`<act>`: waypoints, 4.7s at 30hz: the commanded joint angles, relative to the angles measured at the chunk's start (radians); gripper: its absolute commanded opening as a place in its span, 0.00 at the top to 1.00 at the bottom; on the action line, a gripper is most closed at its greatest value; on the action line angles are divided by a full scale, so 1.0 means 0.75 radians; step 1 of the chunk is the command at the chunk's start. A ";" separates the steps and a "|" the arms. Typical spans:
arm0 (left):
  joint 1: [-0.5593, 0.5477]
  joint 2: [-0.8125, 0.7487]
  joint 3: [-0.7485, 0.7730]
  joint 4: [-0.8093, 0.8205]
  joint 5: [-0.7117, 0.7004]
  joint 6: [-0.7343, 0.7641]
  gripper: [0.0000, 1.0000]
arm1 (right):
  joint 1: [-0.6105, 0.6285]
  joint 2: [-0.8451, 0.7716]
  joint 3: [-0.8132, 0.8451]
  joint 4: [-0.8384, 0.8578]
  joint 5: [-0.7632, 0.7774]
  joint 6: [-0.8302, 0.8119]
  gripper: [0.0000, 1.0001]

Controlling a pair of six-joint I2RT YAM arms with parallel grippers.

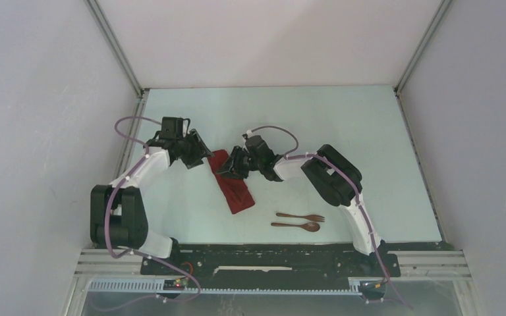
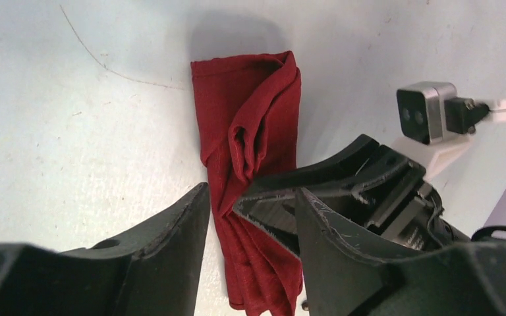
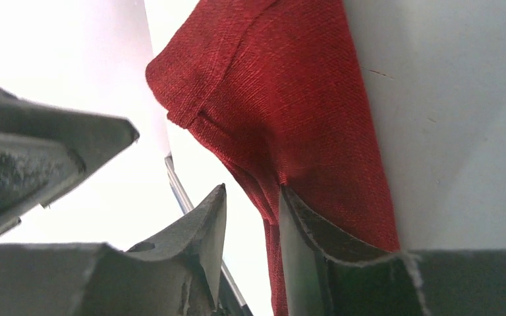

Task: Fold the napkin into a case and place the utensils inside
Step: Fold the 2/3-rectangle-folded napkin at the center of the board, then stuff the top corner of the smaller-rectangle-folded napkin into the folded napkin.

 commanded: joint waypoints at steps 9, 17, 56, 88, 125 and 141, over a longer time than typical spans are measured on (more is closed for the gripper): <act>0.000 0.125 0.238 -0.242 0.057 0.180 0.45 | 0.031 -0.181 0.095 -0.100 -0.077 -0.460 0.44; -0.025 0.222 0.265 -0.285 0.057 0.203 0.43 | 0.025 -0.166 0.099 -0.069 -0.117 -0.425 0.45; -0.070 0.598 0.558 -0.351 0.005 0.258 0.82 | 0.052 -0.193 -0.449 0.197 -0.290 -0.440 0.54; 0.115 -0.338 0.099 -0.357 -0.136 0.268 0.39 | 0.103 0.025 0.730 -0.962 0.529 -0.830 0.42; 0.115 -0.365 -0.017 -0.312 -0.057 0.275 0.39 | 0.177 0.274 1.104 -1.135 0.711 -0.895 0.49; 0.153 -0.367 -0.014 -0.326 -0.048 0.280 0.44 | 0.172 0.348 1.163 -1.109 0.726 -0.892 0.66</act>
